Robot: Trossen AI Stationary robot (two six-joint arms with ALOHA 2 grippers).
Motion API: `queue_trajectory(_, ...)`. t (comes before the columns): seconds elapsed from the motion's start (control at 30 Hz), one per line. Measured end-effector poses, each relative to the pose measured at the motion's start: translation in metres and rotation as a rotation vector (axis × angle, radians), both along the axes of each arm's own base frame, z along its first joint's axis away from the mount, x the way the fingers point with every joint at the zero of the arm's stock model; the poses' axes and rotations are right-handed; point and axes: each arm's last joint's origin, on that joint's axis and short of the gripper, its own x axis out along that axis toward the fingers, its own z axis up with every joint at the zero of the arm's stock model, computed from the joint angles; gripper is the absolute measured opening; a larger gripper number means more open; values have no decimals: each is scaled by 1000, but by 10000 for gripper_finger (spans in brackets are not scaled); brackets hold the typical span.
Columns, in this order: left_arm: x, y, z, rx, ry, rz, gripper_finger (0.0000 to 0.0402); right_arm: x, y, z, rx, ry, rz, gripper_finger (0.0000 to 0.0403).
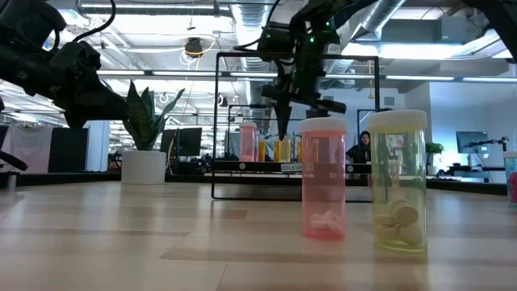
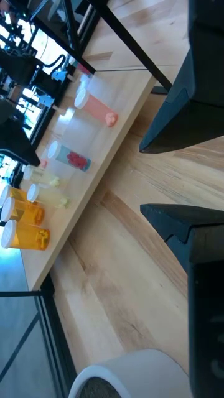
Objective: Pick and place medicine bottles onto shelf by color
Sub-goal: Put the bottom small blue pill bottle on the shelf aligned with the other small blue pill bottle
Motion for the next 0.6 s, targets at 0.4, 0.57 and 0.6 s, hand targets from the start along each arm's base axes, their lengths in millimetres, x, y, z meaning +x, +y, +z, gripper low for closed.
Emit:
queue_trajectory(0.4,0,0,0,0,0,0,128,-19,10,23,104,102,-111,239)
queue_trajectory(0.57,0,0,0,0,0,0,128,-36,3,27,144,126,-160,218)
queue_trajectory(0.6,0,0,0,0,0,0,128,-42,3,27,154,126,-166,216)
